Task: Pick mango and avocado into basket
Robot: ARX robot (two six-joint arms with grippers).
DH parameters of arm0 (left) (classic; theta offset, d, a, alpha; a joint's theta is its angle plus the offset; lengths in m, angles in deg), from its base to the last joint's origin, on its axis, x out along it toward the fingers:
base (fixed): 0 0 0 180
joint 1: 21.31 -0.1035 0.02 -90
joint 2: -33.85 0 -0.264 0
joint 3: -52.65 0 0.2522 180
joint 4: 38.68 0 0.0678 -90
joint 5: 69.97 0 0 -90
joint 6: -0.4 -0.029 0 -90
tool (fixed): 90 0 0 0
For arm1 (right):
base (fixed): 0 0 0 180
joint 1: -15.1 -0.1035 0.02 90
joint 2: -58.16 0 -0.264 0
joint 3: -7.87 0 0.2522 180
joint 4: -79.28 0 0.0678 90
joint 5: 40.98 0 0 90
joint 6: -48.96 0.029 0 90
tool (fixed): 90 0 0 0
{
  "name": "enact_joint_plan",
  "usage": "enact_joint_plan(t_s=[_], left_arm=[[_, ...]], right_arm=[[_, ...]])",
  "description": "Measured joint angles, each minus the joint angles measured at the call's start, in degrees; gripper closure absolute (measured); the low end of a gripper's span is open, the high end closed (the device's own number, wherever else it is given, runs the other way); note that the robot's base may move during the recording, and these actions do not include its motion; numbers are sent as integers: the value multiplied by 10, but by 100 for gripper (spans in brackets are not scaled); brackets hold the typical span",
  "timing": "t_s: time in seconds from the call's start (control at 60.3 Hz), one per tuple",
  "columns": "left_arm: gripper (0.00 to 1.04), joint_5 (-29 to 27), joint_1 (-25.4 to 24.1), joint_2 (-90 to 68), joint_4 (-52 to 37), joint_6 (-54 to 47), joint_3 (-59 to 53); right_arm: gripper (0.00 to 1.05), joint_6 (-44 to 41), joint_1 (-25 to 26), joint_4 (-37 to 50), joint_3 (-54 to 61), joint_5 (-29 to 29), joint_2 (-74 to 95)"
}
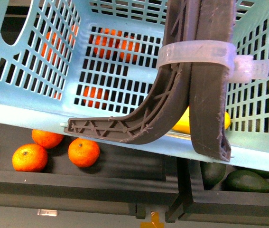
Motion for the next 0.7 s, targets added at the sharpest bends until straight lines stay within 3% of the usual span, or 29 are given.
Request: enact_joint_plan(t_s=[0.099,0.315,0.53,0.696], left_arm=[[94,0,1,0,0,0,0],[94,-9,0,0,0,0,0],[94,-4,0,0,0,0,0],[94,-2,1,0,0,0,0]], right_arm=[[9,-72,-24,7,-36,34,66],[9,-296,-30,19,-54,33,133],[9,-606,-6,-31,-116,-31,164],[9,-723,-9,-100,-176,-89,188]])
